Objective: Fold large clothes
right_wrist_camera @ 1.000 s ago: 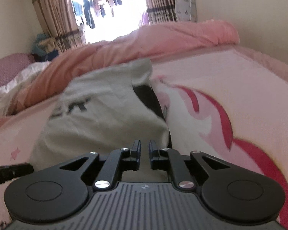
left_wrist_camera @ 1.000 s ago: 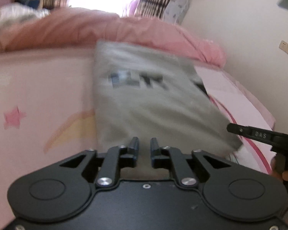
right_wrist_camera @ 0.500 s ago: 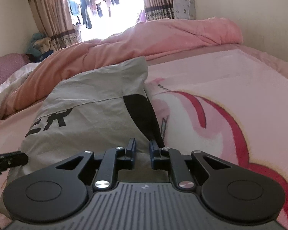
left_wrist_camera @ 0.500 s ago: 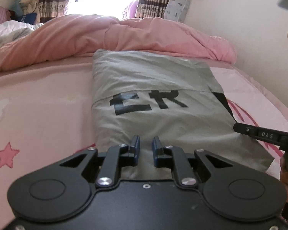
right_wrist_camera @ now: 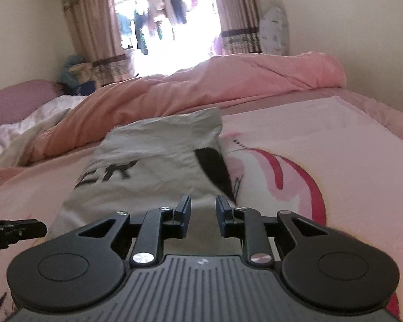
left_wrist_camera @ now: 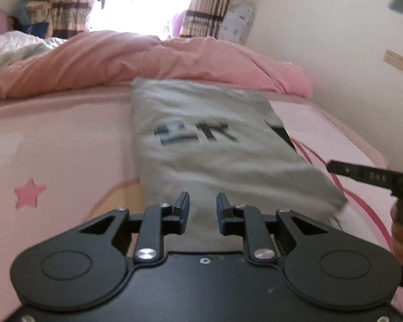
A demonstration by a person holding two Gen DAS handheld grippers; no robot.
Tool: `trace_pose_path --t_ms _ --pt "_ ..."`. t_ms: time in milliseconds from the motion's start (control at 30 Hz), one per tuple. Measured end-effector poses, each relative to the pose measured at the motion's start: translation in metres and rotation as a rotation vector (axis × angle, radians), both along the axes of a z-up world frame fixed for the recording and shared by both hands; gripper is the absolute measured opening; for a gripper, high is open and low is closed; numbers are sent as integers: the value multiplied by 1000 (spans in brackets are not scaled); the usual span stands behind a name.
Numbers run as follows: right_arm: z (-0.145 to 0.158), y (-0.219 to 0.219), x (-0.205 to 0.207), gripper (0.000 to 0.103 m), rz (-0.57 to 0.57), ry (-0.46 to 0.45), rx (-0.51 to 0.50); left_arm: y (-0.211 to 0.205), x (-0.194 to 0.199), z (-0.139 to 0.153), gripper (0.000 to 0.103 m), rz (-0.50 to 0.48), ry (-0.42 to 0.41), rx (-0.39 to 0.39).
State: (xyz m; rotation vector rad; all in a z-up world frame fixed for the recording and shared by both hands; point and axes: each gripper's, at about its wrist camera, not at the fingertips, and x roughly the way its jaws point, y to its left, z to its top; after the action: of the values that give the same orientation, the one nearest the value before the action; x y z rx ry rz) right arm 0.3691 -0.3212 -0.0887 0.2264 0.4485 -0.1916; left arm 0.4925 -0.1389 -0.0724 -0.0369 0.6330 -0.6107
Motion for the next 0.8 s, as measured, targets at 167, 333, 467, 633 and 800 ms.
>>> trace_pose_path --t_ms 167,333,467,633,800 --pt "-17 7 -8 27 24 60 -21 0 -13 -19 19 -7 5 20" --pt "-43 0 -4 22 3 113 13 1 -8 -29 20 8 57 -2" --pt "-51 1 -5 22 -2 102 13 -10 -4 -41 20 10 39 49" --pt "-52 -6 -7 22 5 100 55 -10 1 -48 21 22 46 34" --pt "-36 -4 -14 24 -4 91 64 -4 -4 -24 20 24 43 10"
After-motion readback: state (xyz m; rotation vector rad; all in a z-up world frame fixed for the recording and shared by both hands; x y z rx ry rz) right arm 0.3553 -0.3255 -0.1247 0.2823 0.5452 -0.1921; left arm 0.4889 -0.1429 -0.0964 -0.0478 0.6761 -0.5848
